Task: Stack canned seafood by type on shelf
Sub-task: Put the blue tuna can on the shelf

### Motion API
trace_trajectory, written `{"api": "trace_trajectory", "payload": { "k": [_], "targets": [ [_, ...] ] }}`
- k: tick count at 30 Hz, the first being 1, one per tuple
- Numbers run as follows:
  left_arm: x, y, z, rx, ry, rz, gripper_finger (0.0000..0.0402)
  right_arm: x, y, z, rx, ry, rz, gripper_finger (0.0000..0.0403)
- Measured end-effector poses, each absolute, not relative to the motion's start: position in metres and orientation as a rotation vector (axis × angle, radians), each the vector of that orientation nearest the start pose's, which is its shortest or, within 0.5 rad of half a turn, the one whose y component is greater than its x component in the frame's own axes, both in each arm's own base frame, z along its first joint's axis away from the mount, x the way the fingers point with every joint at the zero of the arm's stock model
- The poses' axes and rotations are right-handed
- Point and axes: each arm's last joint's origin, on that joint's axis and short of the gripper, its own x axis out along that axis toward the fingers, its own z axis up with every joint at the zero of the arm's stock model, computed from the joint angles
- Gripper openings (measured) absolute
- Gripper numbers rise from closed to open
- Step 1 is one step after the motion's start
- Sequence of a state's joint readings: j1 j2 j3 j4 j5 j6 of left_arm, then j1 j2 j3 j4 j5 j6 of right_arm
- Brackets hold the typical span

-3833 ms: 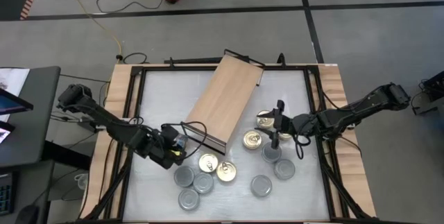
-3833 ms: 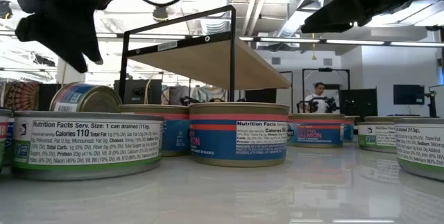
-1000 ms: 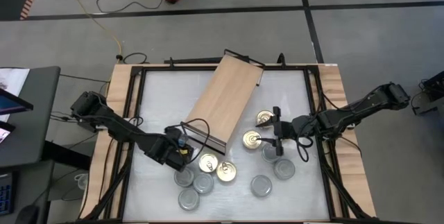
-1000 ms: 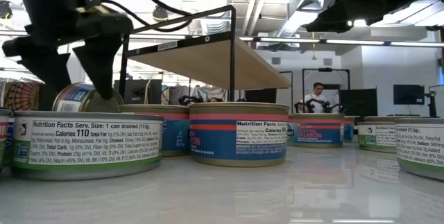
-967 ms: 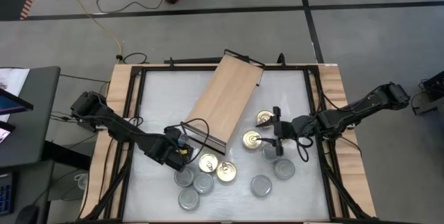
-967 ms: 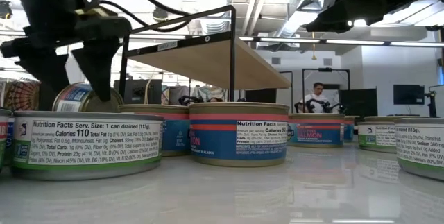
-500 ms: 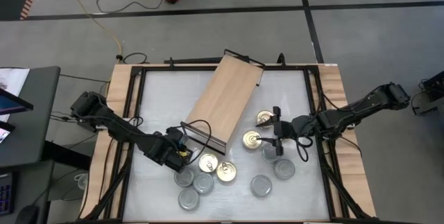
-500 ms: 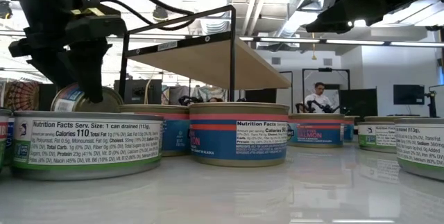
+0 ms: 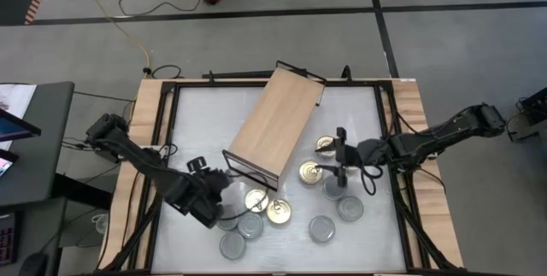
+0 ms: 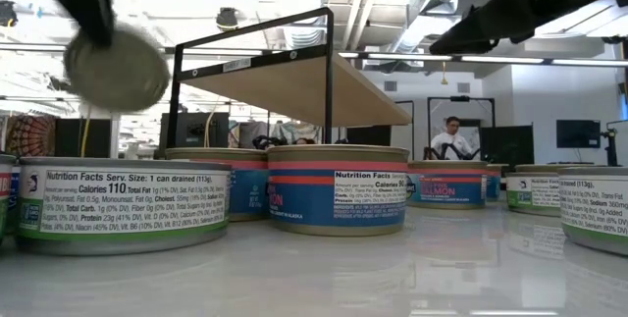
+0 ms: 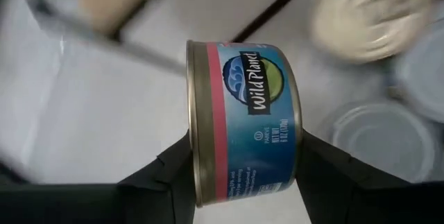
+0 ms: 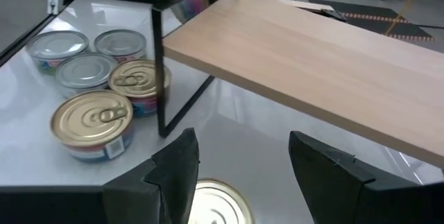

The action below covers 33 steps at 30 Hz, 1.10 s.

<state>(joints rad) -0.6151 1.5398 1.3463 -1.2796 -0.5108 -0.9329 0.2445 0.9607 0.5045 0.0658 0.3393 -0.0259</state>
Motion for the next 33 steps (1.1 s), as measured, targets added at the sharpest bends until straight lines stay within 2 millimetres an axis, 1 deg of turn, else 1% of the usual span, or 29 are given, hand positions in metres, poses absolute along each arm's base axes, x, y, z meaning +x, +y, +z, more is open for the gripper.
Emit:
{"api": "trace_trajectory", "payload": {
  "k": [2, 4, 9, 11, 13, 15, 18, 21, 25, 28, 30, 33],
  "targets": [
    [0.234, -0.149, 0.305, 0.065, 1.069, 0.403, 0.0189, 0.2, 0.038, 0.229, -0.134, 0.378, -0.099, 0.0249],
    [0.236, -0.151, 0.322, 0.12, 1.029, 0.343, 0.0193, 0.2, 0.035, 0.228, -0.127, 0.389, -0.112, 0.0249],
    [0.24, -0.155, 0.363, 0.126, 0.957, 0.191, 0.0192, 0.195, 0.026, 0.229, -0.087, 0.412, -0.16, 0.0249],
    [0.242, -0.156, 0.38, 0.183, 0.897, 0.132, 0.0191, 0.191, 0.022, 0.233, -0.059, 0.4, -0.183, 0.0249],
    [0.243, -0.154, 0.394, 0.315, 0.814, 0.141, 0.0191, 0.188, 0.018, 0.239, -0.029, 0.361, -0.203, 0.0249],
    [0.245, -0.152, 0.402, 0.494, 0.743, 0.187, 0.0194, 0.185, 0.015, 0.246, -0.009, 0.326, -0.217, 0.0249],
    [0.251, -0.142, 0.404, 0.739, 0.716, 0.299, 0.0195, 0.181, 0.015, 0.254, 0.007, 0.287, -0.217, 0.0249],
    [0.265, -0.121, 0.396, 0.858, 0.771, 0.375, 0.0195, 0.179, 0.017, 0.259, 0.009, 0.27, -0.216, 0.0249],
    [0.29, -0.084, 0.382, 0.959, 0.86, 0.428, 0.0195, 0.179, 0.019, 0.266, 0.004, 0.243, -0.28, 0.0249],
    [0.309, -0.053, 0.378, 1.01, 0.881, 0.385, 0.0195, 0.178, 0.021, 0.271, 0.014, 0.218, -0.338, 0.0249],
    [0.32, -0.03, 0.378, 1.015, 0.858, 0.335, 0.0195, 0.177, 0.024, 0.273, 0.021, 0.21, -0.354, 0.0249],
    [0.329, 0.003, 0.376, 1.039, 0.85, 0.293, 0.0195, 0.172, 0.028, 0.276, 0.019, 0.196, -0.381, 0.0249]
  ]
}}
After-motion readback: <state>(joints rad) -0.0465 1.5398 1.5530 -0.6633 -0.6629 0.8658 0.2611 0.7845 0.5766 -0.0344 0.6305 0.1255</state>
